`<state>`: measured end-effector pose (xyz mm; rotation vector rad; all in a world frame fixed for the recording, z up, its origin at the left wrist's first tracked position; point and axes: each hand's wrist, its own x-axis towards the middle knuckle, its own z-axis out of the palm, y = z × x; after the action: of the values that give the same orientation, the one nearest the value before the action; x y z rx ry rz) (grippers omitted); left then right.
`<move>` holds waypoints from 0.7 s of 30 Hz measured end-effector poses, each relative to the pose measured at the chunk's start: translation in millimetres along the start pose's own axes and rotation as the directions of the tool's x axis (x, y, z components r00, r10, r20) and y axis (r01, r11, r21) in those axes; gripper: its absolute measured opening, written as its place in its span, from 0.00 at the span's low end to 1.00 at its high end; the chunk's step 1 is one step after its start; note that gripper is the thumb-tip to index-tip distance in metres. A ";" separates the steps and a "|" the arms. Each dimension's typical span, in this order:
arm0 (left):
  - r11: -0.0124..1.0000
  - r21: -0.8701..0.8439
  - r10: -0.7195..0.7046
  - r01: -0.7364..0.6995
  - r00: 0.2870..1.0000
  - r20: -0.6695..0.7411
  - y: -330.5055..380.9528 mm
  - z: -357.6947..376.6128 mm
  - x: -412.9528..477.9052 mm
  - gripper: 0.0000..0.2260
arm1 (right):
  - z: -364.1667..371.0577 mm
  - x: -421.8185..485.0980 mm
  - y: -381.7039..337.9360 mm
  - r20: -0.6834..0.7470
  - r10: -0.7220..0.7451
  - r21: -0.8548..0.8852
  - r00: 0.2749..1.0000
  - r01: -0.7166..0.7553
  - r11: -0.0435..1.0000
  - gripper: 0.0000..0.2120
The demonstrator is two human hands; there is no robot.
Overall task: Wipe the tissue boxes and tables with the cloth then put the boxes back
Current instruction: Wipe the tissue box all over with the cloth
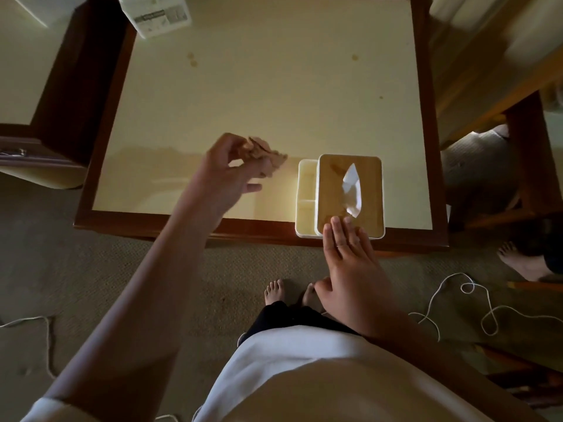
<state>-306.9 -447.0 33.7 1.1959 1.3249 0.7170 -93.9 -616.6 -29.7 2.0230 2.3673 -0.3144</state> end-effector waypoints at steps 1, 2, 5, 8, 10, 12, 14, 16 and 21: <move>0.995 -0.095 0.003 -0.005 1.000 -0.019 2.1 -3.8 -1.4 0.16 | -0.6 0.1 -0.2 0.003 -0.004 0.000 1.000 0.004 1.000 0.49; 0.986 -0.165 0.012 -0.018 0.999 -0.037 3.3 -5.2 -2.5 0.16 | -0.4 0.5 0.1 0.008 -0.008 0.003 1.000 0.008 1.000 0.49; 0.946 -0.322 0.028 -0.040 0.999 -0.042 -4.3 0.5 -6.3 0.18 | -0.4 1.7 1.3 0.021 -0.007 0.007 1.000 0.007 1.000 0.49; 0.947 -0.317 0.045 -0.050 0.999 -0.023 -17.6 20.2 -9.8 0.22 | -0.7 2.2 0.5 0.031 0.006 0.009 0.999 -0.006 1.000 0.49; 0.977 -0.192 0.085 -0.089 0.996 -0.029 -25.4 36.4 -8.5 0.20 | -0.6 1.6 0.2 0.017 0.008 0.017 1.000 -0.008 1.000 0.49; 0.992 -0.062 0.108 -0.111 0.993 -0.050 -33.9 50.5 -1.5 0.16 | -0.2 1.2 0.9 0.008 0.005 0.029 1.000 -0.005 1.000 0.48; 0.984 0.081 0.164 -0.159 0.985 -0.049 -38.8 61.8 6.9 0.16 | 1.3 1.5 2.2 -0.003 -0.001 0.029 1.000 0.001 1.000 0.47; 0.929 0.304 0.232 -0.211 0.972 -0.034 -42.1 71.0 13.7 0.14 | 3.1 1.9 3.2 -0.011 -0.014 0.020 1.000 0.014 1.000 0.44; 0.525 0.819 0.273 -0.231 0.957 0.095 -49.7 79.5 24.3 0.16 | 4.7 2.8 4.5 -0.020 -0.028 0.023 0.999 0.028 0.999 0.39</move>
<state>-237.7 -458.0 -33.2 2.1908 1.6018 0.2730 -90.5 -614.0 -35.4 2.0131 2.4169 -0.3251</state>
